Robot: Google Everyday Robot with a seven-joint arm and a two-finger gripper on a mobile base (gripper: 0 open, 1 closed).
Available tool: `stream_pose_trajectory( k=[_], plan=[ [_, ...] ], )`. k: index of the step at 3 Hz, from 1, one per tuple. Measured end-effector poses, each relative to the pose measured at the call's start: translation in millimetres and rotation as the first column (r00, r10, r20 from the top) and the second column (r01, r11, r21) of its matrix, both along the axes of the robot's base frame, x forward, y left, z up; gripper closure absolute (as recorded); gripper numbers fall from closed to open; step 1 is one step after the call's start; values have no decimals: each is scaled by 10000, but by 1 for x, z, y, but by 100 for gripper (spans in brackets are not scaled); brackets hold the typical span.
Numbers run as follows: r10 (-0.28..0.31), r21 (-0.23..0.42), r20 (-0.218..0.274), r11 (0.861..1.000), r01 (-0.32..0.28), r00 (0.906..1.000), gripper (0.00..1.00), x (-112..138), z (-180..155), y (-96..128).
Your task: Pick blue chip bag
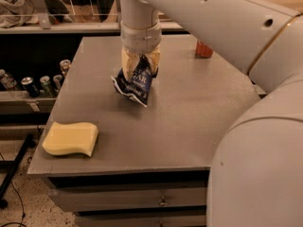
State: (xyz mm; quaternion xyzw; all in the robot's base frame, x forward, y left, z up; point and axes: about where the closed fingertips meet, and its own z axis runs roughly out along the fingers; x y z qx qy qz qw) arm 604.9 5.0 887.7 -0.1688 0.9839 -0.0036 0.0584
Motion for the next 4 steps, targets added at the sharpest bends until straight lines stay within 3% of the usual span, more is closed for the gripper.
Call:
stream_pose_trajectory(
  k=[2, 4],
  plan=[
    [131, -391, 956, 9992, -94, 9953, 100, 2, 46, -15],
    [431, -731, 1850, 9969, -300, 9818, 100, 10, 90, -26]
  ],
)
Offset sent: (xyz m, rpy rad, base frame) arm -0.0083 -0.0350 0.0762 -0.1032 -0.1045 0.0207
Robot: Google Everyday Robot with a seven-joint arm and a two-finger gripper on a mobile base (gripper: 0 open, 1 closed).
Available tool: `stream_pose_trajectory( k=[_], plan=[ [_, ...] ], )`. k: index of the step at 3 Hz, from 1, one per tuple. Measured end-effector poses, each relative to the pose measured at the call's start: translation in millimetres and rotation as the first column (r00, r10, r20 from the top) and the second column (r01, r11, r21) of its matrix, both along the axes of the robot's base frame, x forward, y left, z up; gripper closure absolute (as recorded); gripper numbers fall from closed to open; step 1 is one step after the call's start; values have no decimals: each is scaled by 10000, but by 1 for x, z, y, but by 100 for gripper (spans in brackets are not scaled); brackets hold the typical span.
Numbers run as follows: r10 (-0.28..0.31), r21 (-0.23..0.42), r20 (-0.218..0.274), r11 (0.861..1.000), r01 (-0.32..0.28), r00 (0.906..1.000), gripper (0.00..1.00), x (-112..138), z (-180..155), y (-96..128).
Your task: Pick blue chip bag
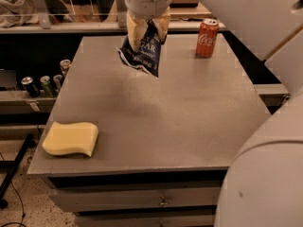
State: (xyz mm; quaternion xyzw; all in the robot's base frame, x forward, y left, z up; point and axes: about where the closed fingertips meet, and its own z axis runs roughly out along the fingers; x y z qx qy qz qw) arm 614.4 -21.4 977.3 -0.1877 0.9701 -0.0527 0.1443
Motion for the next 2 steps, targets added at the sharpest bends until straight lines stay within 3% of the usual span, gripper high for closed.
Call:
stream_pose_trajectory(
  k=[2],
  plan=[
    [614, 265, 396, 9977, -625, 9973, 100, 1, 14, -4]
  ],
)
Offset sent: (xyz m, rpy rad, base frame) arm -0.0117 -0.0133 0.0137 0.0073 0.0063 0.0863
